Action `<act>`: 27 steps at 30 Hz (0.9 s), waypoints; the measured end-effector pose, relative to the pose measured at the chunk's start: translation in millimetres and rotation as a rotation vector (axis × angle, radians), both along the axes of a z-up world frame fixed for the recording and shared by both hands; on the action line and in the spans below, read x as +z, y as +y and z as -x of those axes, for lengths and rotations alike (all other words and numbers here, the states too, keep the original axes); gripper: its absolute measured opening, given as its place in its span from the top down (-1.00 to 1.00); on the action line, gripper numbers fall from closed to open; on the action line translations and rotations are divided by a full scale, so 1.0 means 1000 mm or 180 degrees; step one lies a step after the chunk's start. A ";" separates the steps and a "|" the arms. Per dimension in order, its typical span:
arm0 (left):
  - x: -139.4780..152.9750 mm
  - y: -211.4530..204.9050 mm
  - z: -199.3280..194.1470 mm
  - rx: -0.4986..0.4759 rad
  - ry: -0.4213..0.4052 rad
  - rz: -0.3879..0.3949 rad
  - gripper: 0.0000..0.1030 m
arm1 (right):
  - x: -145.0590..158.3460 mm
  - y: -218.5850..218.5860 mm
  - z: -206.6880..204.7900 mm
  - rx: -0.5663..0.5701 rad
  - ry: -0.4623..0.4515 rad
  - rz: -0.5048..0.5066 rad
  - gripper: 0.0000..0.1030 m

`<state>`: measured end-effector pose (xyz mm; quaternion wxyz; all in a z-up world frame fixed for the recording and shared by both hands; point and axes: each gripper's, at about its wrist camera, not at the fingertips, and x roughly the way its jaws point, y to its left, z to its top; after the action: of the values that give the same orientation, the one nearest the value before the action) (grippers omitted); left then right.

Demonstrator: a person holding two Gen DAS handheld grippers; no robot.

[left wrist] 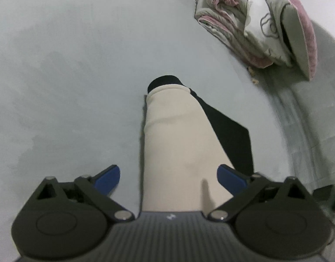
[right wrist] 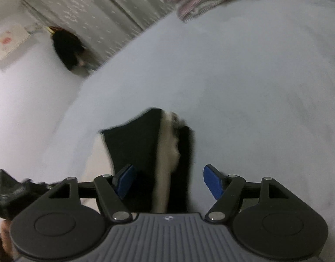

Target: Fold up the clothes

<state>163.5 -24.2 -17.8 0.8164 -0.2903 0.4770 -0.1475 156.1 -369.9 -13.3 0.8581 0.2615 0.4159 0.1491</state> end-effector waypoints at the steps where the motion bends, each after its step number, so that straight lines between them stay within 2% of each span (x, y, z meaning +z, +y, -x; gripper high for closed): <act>1: -0.006 0.001 -0.002 -0.0005 -0.0007 0.0093 -0.72 | -0.005 0.001 -0.003 0.0013 0.0021 -0.0054 -0.37; 5: -0.026 0.003 -0.004 0.0024 -0.0122 0.0442 -0.48 | -0.020 0.008 -0.013 0.0169 0.0000 -0.0401 -0.35; 8: -0.038 0.001 -0.004 0.0089 -0.0259 0.0583 -0.38 | -0.025 0.017 -0.018 0.0139 -0.0052 -0.0447 -0.32; 11: -0.042 -0.003 -0.001 0.0173 -0.0380 0.0572 -0.16 | -0.031 0.024 -0.022 0.0089 -0.0105 -0.0519 -0.12; 15: -0.039 -0.008 -0.002 0.0238 -0.0469 0.0715 -0.04 | -0.031 0.018 -0.022 -0.0110 -0.0229 -0.0733 0.11; 20: -0.026 -0.033 -0.013 0.0181 -0.0563 0.0770 0.01 | -0.015 0.008 -0.013 -0.0380 -0.0457 -0.0579 0.15; 27: -0.010 -0.092 -0.041 -0.0016 -0.0676 0.0834 0.03 | 0.014 -0.024 -0.006 -0.0811 -0.0557 -0.0381 0.15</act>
<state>204.4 -116.3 -27.5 0.8170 -0.3758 0.3655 -0.2404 162.2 -394.1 1.1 0.8859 0.3488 0.2934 0.0858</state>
